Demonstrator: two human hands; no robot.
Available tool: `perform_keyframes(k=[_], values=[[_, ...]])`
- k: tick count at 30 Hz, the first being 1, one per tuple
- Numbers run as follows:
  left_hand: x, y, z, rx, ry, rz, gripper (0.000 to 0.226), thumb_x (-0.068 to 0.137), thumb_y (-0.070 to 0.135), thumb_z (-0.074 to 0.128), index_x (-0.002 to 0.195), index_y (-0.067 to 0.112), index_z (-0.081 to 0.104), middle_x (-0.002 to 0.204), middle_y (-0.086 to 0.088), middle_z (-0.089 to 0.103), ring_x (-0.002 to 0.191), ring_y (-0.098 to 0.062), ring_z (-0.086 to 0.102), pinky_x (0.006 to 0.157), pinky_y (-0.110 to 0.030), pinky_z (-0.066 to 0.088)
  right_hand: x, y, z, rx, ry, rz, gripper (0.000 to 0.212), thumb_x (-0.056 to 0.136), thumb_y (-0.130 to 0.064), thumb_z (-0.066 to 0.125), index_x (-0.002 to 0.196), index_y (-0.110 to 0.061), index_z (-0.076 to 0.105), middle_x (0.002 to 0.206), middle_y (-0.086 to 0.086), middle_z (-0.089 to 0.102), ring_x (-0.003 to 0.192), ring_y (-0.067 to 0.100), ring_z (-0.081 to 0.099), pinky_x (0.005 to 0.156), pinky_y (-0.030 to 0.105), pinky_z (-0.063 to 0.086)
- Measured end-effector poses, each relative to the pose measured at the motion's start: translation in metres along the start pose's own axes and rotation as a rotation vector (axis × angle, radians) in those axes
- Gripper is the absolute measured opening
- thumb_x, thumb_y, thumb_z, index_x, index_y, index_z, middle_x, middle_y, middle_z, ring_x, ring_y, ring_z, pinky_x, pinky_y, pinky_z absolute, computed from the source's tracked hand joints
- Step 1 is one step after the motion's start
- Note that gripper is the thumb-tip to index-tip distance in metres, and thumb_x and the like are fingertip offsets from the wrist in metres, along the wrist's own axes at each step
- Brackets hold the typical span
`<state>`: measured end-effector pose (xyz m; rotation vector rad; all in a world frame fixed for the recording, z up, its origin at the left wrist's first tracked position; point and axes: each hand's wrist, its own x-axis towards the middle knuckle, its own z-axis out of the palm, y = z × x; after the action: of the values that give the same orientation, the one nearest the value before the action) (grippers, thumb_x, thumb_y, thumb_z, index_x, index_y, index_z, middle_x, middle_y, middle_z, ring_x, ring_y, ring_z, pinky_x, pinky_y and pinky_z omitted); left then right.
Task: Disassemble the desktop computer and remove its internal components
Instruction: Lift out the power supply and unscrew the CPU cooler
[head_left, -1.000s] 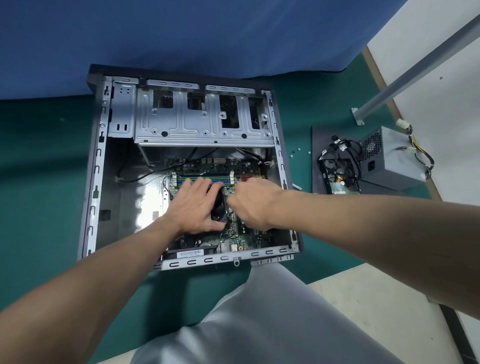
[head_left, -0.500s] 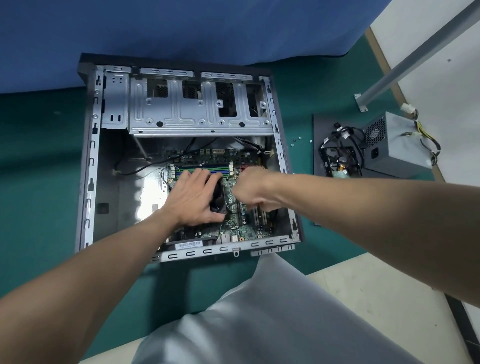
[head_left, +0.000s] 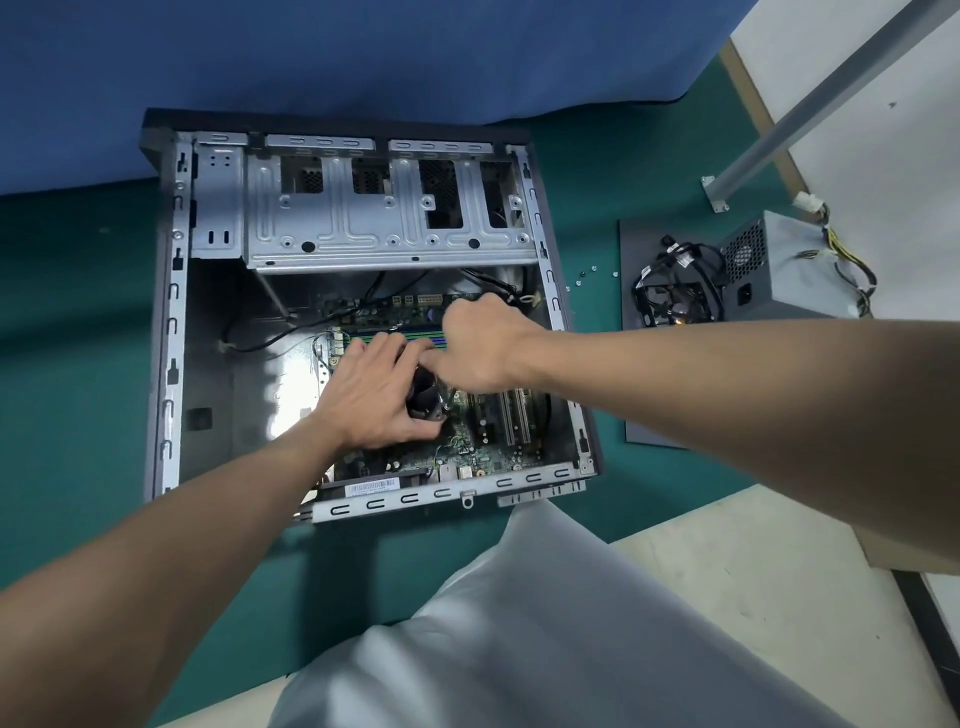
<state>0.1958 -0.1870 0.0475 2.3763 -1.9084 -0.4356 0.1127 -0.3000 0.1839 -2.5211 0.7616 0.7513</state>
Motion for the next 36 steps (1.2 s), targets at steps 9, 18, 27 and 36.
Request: perform_keyframes(k=[9,18,27,36], values=[[0.001,0.000,0.003,0.055,-0.014,0.026,0.098,0.069,0.085,0.030,0.134,0.012,0.035,0.117,-0.008,0.047,0.104,-0.023,0.044,0.090,-0.039,0.031,-0.004,-0.001,-0.008,-0.215,0.070,0.017,0.029,0.085,-0.019,0.055,0.066,-0.018,0.033,0.073,0.004,0.034,0.073,0.028,0.044,0.062,0.033,0.038],[-0.004,0.013,-0.006,-0.033,-0.197,-0.013,0.109,0.079,0.083,0.024,0.153,0.010,-0.010,0.161,-0.012,-0.006,0.148,-0.028,-0.003,0.118,-0.040,-0.003,0.021,0.035,-0.018,0.081,0.255,0.024,0.017,0.089,-0.033,0.058,0.088,-0.016,0.054,0.091,0.011,0.062,0.095,0.032,0.052,0.072,0.032,0.040],[-0.023,0.012,-0.012,-0.019,-0.318,0.212,0.074,0.097,0.010,0.038,0.154,0.016,-0.009,0.161,-0.002,-0.018,0.147,-0.017,-0.019,0.118,-0.034,-0.013,0.032,0.014,-0.007,0.211,0.245,-0.232,0.012,0.086,-0.033,0.066,0.082,-0.024,0.058,0.063,-0.009,0.055,0.066,0.015,0.048,0.062,0.030,0.036],[-0.027,0.001,-0.013,0.051,-0.281,0.315,0.066,0.100,0.007,0.027,0.153,0.013,-0.011,0.161,-0.005,-0.015,0.147,-0.019,-0.016,0.120,-0.035,-0.007,0.047,-0.006,0.008,0.091,0.191,-0.321,0.009,0.086,-0.033,0.060,0.083,-0.027,0.055,0.065,-0.014,0.051,0.076,0.019,0.045,0.069,0.032,0.036]])
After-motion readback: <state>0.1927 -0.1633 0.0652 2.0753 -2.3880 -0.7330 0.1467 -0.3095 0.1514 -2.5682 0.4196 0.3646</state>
